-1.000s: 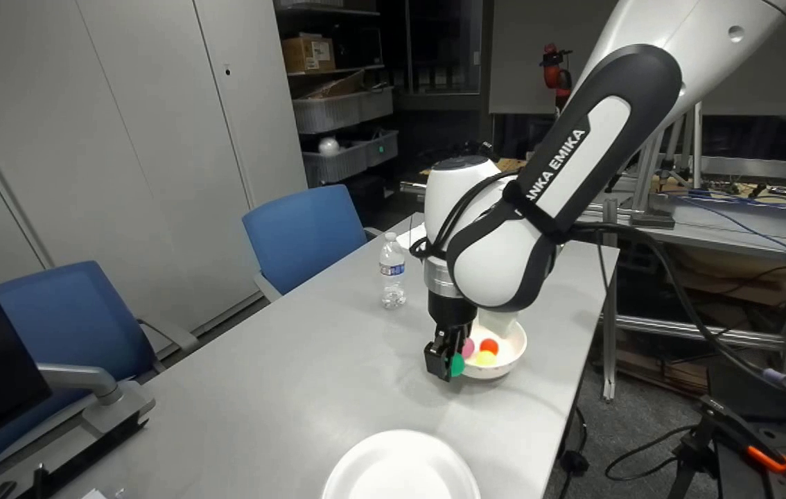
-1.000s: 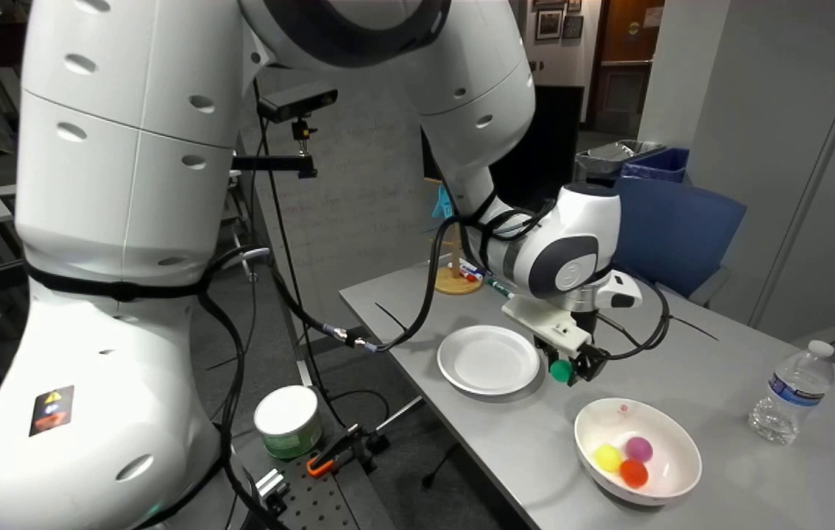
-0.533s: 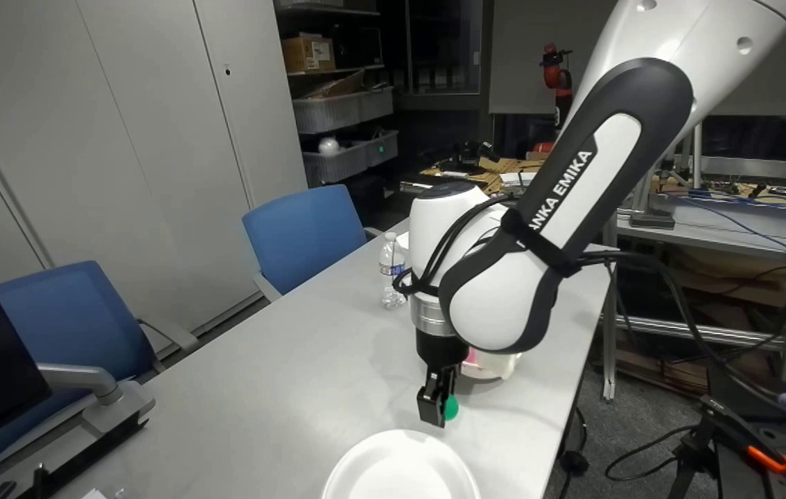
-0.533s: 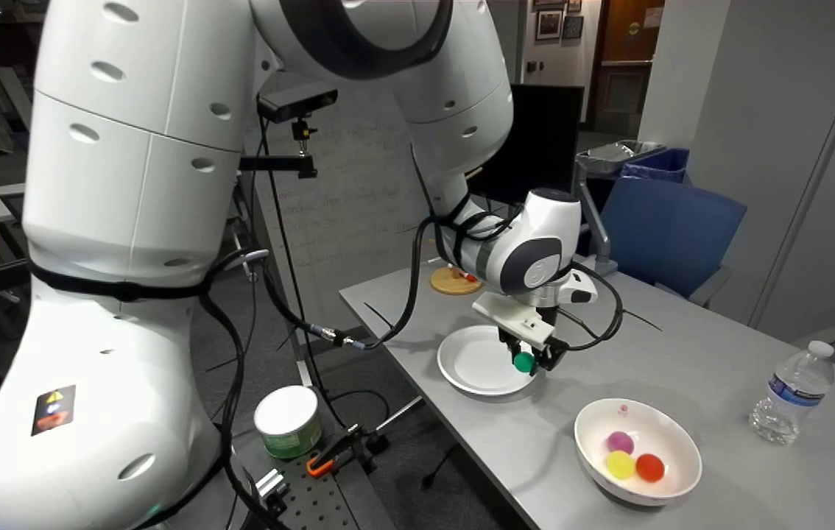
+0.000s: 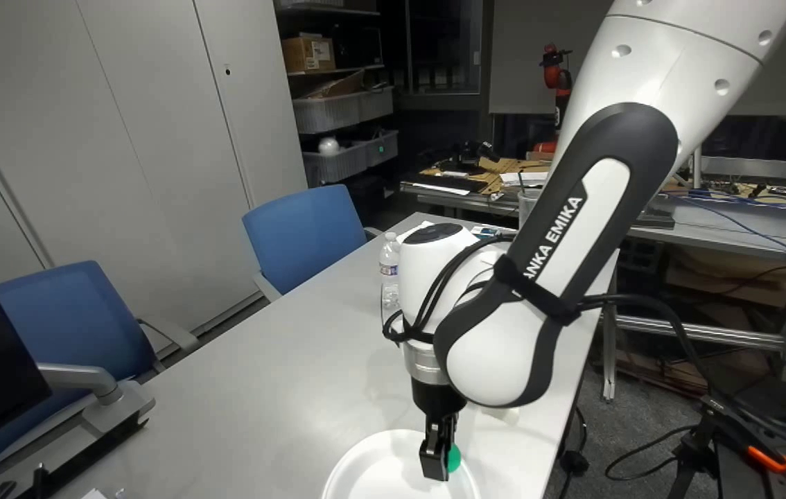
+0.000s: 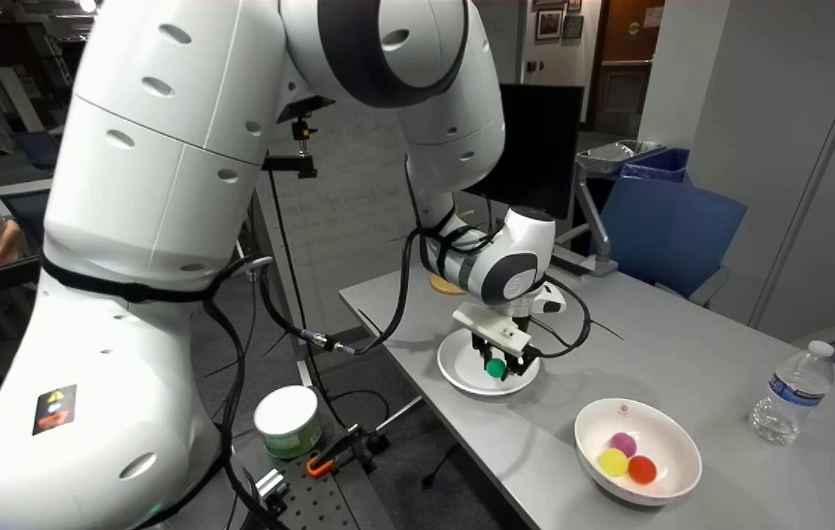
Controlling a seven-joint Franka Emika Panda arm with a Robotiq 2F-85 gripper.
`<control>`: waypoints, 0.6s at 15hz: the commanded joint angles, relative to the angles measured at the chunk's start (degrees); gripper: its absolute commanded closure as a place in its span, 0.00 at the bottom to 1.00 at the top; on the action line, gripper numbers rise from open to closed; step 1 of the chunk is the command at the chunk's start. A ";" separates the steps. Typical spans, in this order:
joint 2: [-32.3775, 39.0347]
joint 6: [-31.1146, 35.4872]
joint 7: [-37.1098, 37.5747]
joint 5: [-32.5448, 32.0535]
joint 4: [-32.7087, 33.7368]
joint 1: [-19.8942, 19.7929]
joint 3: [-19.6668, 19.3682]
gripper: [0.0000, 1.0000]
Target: Take the green ball from the right white bowl and place it in the left white bowl
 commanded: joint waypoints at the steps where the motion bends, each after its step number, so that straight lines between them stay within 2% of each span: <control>1: 3.26 1.83 -3.11 1.38 2.54 0.13 1.34 0.83; 6: 5.59 4.24 -4.40 1.31 4.58 -0.64 2.52 0.83; 7: 5.69 4.17 -4.56 1.16 4.74 -0.65 2.50 0.78; 8: 5.57 4.10 -4.65 1.08 4.68 -0.67 2.46 0.33; 9: 5.45 3.93 -4.60 1.03 4.67 -0.62 2.37 0.31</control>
